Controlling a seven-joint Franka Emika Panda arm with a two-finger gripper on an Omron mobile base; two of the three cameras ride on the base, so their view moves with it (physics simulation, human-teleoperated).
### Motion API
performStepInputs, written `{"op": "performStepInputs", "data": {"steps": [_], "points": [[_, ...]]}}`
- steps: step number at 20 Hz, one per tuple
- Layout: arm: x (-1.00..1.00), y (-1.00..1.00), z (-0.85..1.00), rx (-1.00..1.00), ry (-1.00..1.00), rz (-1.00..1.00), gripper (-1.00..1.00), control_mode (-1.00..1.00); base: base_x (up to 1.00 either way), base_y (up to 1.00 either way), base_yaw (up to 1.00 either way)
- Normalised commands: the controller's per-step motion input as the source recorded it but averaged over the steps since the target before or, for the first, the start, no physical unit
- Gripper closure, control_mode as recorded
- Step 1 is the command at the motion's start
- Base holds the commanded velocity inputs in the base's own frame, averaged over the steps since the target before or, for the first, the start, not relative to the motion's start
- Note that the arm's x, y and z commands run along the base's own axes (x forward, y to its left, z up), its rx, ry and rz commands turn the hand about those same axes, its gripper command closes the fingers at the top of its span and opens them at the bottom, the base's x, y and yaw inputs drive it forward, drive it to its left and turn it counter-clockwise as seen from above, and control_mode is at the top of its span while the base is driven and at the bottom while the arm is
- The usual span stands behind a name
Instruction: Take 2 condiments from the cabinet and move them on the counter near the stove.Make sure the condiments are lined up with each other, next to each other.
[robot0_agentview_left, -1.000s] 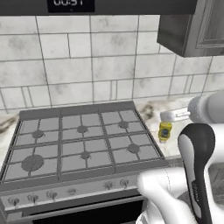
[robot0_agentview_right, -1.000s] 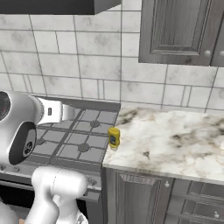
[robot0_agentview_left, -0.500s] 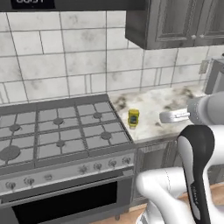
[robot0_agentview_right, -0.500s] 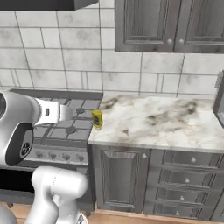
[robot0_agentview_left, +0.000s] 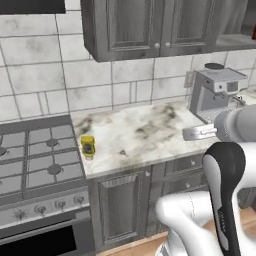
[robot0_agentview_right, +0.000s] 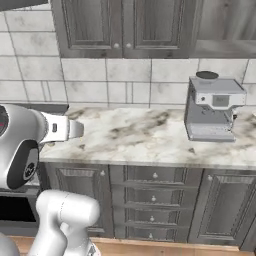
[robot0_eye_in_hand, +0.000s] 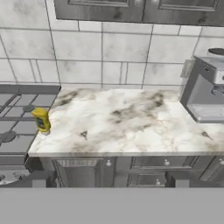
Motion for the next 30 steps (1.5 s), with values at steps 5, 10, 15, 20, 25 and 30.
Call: {"op": "performStepInputs", "data": {"steps": [5, 10, 15, 20, 25, 30], "points": [[0.0, 0.0, 0.0, 0.0, 0.0, 0.0, -1.0, 1.0, 0.15, -0.95, -0.01], [0.0, 0.0, 0.0, 0.0, 0.0, 0.0, -1.0, 1.0, 0.25, -0.82, -0.03], [0.0, 0.0, 0.0, 0.0, 0.0, 0.0, -1.0, 1.0, 0.32, -0.74, -0.04], [0.0, 0.0, 0.0, 0.0, 0.0, 0.0, -1.0, 1.0, 0.44, -0.6, -0.08], [0.0, 0.0, 0.0, 0.0, 0.0, 0.0, -1.0, 1.0, 0.68, -0.26, -0.05], [0.0, 0.0, 0.0, 0.0, 0.0, 0.0, -1.0, 1.0, 0.75, -0.13, -0.03]]}}
